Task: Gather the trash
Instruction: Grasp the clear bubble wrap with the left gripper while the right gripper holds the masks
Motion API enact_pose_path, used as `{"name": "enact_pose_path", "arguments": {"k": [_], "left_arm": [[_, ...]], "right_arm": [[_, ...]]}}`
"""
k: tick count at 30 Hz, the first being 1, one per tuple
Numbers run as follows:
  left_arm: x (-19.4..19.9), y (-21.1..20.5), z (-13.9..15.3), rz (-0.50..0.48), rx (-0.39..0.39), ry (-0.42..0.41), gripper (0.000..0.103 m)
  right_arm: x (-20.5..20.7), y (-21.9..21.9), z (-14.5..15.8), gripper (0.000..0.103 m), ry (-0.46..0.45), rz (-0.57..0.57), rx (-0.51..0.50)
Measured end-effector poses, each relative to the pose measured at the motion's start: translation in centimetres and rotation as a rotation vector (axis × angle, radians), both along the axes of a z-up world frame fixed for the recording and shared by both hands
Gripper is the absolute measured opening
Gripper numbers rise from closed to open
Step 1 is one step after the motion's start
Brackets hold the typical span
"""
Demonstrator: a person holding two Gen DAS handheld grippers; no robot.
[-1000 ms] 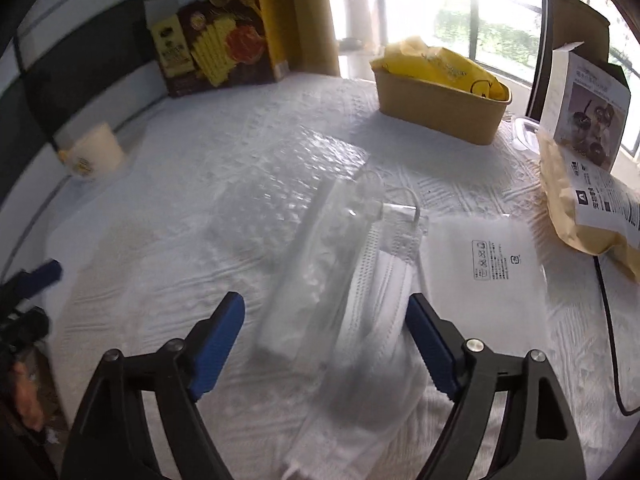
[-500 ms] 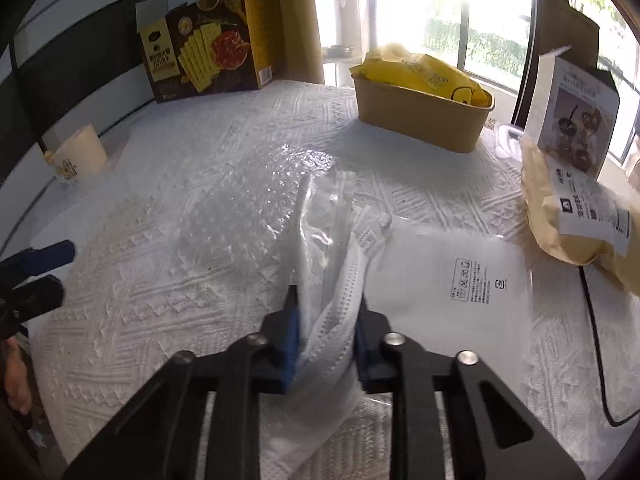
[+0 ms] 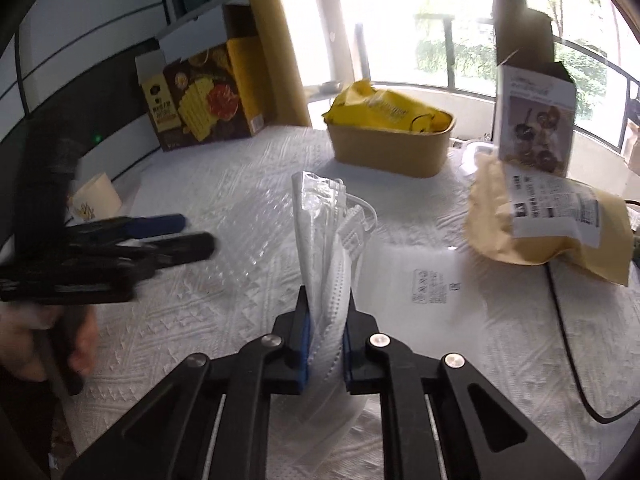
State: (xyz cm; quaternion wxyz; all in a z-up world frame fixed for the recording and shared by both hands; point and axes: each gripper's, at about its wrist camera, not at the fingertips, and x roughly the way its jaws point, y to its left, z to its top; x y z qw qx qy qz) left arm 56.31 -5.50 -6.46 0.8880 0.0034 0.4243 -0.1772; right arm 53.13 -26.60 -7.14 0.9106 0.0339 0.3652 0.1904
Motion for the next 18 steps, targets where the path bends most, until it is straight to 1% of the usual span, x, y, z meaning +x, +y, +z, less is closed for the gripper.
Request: {"name": "enact_pose_path", "arguments": {"k": [1,2,6,9,10,12,13,14,16,18], "left_arm": [[0.6,-0.4,-0.7,0.005,0.015,0.028,0.077],[0.8,-0.5,-1.1,0.003,0.022,0.039,0.077],[0.7,-1.2,-1.7,-0.003,0.091,0.018,0.077],[0.7,-1.2,-1.8,-0.008,0.106,0.016,0.076],[0.8,-1.3,-1.9,-0.013,0.117,0.015,0.074],[0.7,-1.7,-1.8,-0.027,0.151,0.000,0.054],[0.5,-1.8,-1.6,-0.056,0.145,-0.009,0.030],[0.4,-1.7,-1.6,-0.063,0.148,-0.014,0.017],[0.2,-1.6,-1.6,-0.071,0.155,-0.016,0.010],[-0.2,-1.3,-1.4,-0.070,0.149,-0.009,0.009]], "right_arm": [[0.0,-0.4,0.2,0.011,-0.002,-0.004,0.012],[-0.1,-0.8,0.3,0.011,-0.005,-0.007,0.027],[-0.8,-2.4,0.9,0.011,-0.019,-0.010,0.082],[-1.1,-2.9,1.3,0.011,-0.023,0.007,0.124],[-1.2,-2.8,1.4,0.011,-0.024,0.013,0.127],[-1.4,-2.6,1.5,0.011,-0.028,0.024,0.128],[-1.6,-2.3,1.6,0.011,-0.034,0.032,0.113],[-1.8,-2.0,1.6,0.011,-0.042,0.038,0.091],[-2.2,-0.8,1.7,0.011,-0.070,0.055,0.025],[-2.5,-0.3,1.6,0.011,-0.080,0.068,0.000]]}}
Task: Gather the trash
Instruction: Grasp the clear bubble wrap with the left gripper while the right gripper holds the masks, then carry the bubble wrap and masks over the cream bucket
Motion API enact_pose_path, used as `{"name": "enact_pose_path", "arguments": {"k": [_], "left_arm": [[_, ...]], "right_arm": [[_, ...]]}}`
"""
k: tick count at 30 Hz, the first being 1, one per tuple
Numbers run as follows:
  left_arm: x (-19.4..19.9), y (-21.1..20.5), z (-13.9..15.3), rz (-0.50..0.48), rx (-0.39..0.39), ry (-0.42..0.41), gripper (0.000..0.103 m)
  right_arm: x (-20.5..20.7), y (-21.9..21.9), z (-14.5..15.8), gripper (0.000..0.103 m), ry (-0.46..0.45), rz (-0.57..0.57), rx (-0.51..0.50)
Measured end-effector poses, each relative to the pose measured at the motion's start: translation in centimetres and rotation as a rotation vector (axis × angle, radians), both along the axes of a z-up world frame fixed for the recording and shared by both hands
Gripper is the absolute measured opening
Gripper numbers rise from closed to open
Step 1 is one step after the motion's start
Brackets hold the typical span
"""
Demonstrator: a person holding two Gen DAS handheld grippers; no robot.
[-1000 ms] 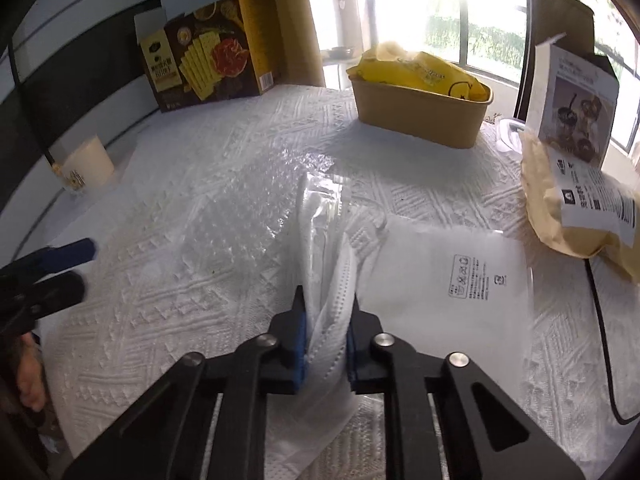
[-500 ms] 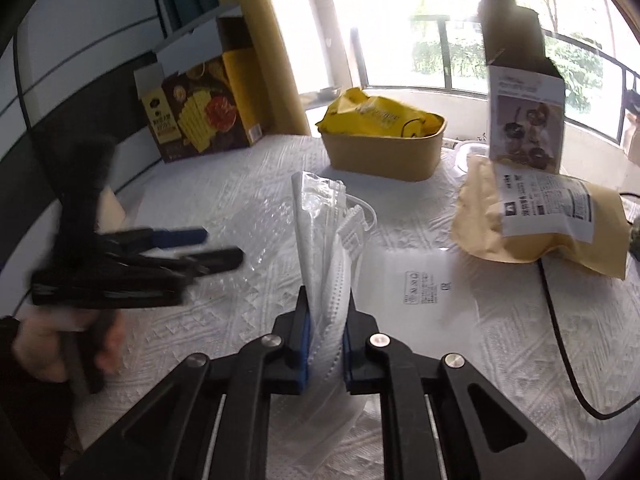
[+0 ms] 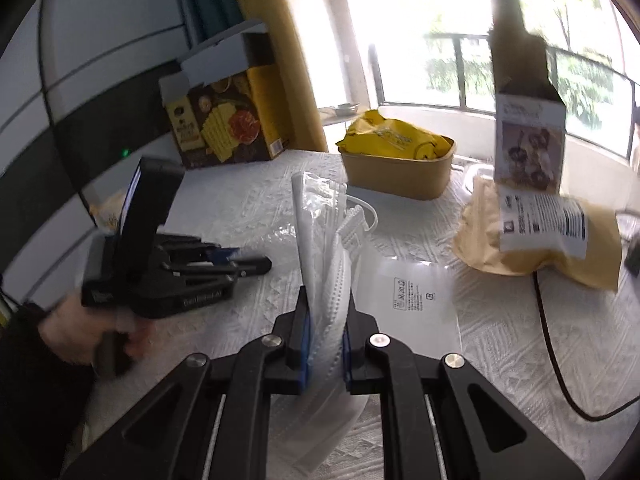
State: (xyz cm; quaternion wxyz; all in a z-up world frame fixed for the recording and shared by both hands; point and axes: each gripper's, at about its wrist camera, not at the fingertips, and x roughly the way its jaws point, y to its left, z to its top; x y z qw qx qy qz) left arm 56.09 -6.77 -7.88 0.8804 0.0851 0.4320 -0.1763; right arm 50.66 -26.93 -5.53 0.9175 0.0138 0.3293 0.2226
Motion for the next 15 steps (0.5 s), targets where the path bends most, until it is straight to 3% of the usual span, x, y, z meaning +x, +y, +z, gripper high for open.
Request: {"name": "enact_pose_path", "arguments": {"k": [3,15], "left_arm": [[-1.7,0.4,0.7,-0.006,0.014,-0.019,0.009],[-11.2,5.0,5.0,0.073,-0.120,-0.108,0.009]], "right_arm": [[-0.4,0.7,-0.3,0.011,-0.001,0.013,-0.025],[-3.9,2.6,-0.3,0.011,-0.038,0.060,-0.102]]}}
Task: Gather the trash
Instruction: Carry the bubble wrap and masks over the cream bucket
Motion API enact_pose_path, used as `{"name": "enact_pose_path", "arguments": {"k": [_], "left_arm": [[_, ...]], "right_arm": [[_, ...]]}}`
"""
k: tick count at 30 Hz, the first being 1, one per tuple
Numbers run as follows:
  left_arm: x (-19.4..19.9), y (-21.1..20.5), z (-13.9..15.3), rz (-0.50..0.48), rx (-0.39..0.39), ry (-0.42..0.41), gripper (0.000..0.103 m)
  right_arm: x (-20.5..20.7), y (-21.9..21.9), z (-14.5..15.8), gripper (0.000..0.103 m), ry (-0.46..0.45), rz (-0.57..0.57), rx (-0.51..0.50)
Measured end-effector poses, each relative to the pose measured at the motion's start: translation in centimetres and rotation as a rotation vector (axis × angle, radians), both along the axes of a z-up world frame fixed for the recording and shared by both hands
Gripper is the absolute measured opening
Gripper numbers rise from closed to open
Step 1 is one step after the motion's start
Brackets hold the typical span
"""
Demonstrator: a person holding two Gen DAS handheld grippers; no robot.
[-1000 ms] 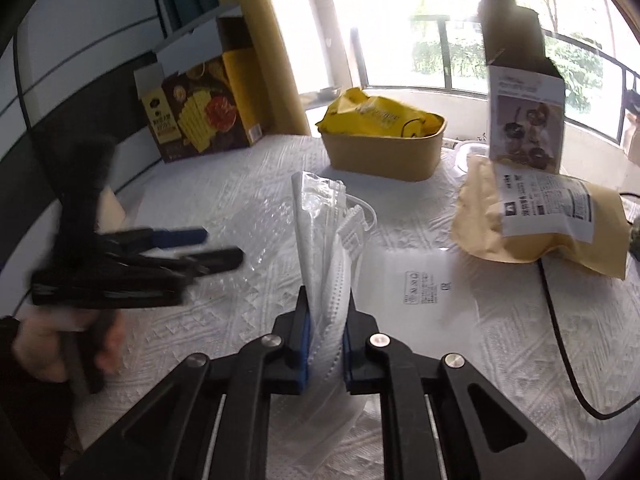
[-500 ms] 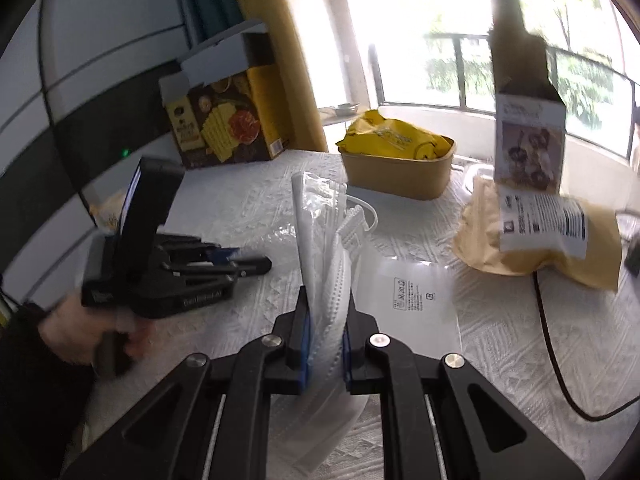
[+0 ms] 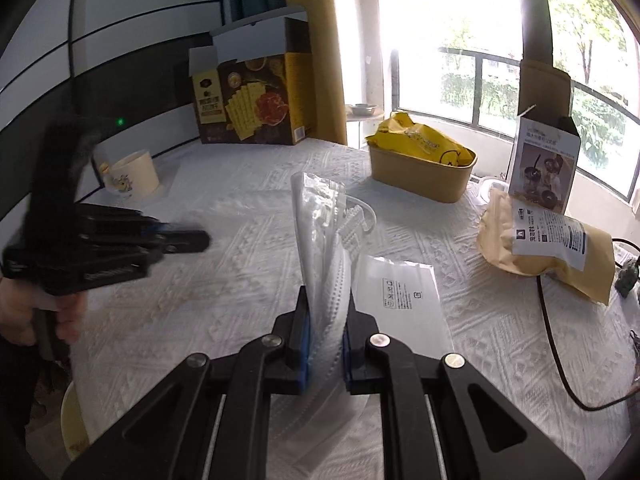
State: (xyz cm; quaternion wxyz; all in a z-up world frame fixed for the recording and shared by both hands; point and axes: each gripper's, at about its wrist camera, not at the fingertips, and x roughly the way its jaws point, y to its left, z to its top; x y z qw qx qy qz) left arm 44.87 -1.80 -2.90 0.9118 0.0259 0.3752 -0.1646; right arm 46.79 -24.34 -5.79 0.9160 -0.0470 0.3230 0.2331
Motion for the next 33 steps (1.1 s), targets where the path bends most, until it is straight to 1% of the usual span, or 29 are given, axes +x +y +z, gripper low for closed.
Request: {"name": "enact_pose_path", "arguments": {"k": [5,9,14,28,33], "left_arm": [[-5.3,2.3,1.5,0.038,-0.070,-0.037,0.009],[-9.4,3.4,1.9,0.060,-0.089,-0.056,0.009],[-13.7,3.8,2.1,0.066,-0.086,-0.079,0.009],[-22.4,3.9,3.0,0.075,-0.116,-0.131,0.009],[-26.0,4.3,3.3,0.079,-0.109,-0.157,0.009]], "right_arm": [[-2.9,1.2,-0.2,0.011,-0.009,0.038,-0.058],[-5.4,1.6,0.0,0.011,-0.019,0.044,-0.068],[-8.5,2.2,0.5,0.011,-0.039,0.062,-0.087],[-15.9,2.6,1.4,0.011,-0.074,0.082,-0.093],[-19.1,2.6,1.8,0.011,-0.097,0.106,-0.089]]}}
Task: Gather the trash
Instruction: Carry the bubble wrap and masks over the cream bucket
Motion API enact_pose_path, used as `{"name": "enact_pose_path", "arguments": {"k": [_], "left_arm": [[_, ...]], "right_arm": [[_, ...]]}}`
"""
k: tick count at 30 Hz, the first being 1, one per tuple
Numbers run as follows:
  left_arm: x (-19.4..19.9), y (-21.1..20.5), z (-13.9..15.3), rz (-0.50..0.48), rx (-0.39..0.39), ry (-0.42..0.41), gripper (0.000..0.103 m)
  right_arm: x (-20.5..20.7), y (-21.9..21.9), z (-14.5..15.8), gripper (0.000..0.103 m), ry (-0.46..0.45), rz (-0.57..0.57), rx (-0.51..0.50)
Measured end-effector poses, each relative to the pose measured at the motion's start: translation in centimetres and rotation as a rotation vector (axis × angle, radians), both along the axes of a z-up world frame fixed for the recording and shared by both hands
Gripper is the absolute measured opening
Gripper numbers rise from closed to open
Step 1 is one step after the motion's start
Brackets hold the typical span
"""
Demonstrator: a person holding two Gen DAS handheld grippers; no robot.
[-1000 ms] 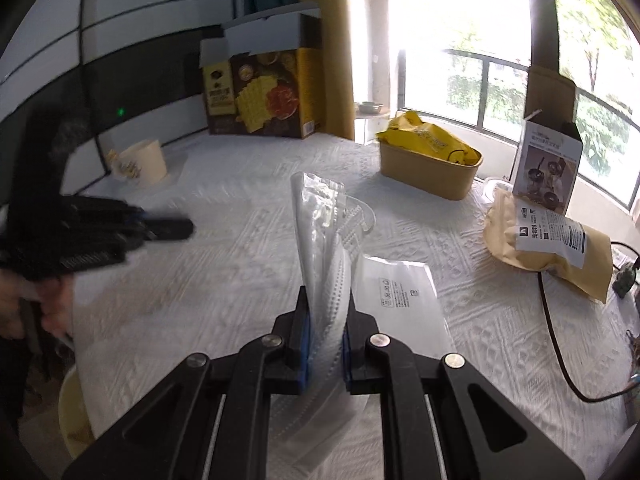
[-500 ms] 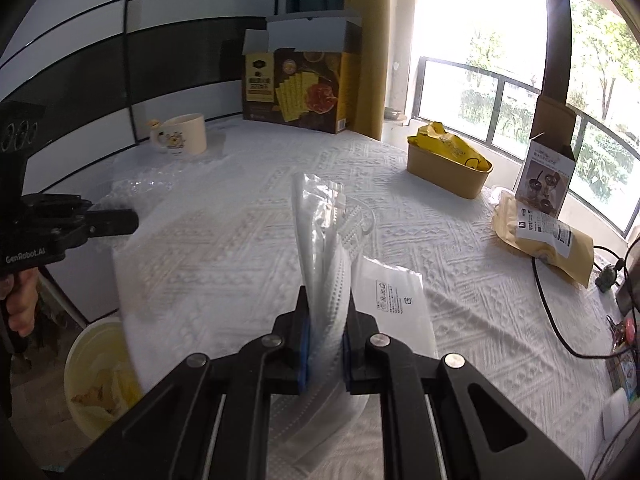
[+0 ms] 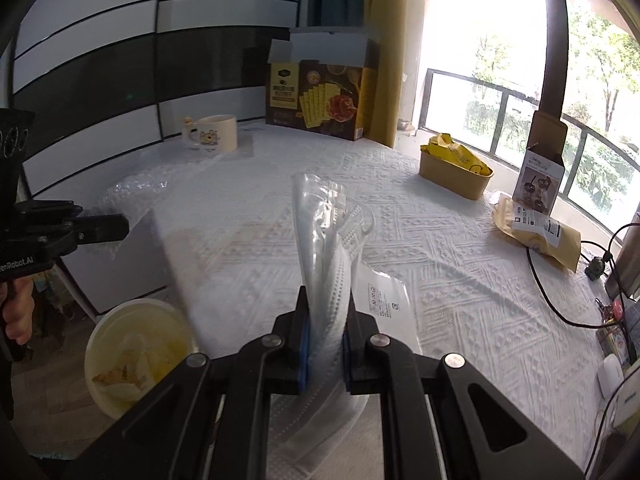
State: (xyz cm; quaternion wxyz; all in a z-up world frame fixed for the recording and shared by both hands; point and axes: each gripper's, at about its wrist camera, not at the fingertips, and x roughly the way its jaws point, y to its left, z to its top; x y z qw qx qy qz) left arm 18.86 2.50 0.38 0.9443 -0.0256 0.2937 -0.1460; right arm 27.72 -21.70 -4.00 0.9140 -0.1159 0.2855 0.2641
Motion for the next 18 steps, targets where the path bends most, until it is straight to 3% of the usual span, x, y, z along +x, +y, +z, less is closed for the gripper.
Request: {"name": "enact_pose_path", "arguments": {"k": [12,18], "left_arm": [[-8.3,4.4,-1.2,0.099,-0.014,-0.032,0.009],[-11.2,7.0,-2.0,0.142,0.019,-0.018,0.009]], "right_arm": [[-7.1,2.6,1.2,0.011,-0.046,0.093,0.022],[-9.8,5.2,1.9,0.011,-0.059,0.162,0.052]]}}
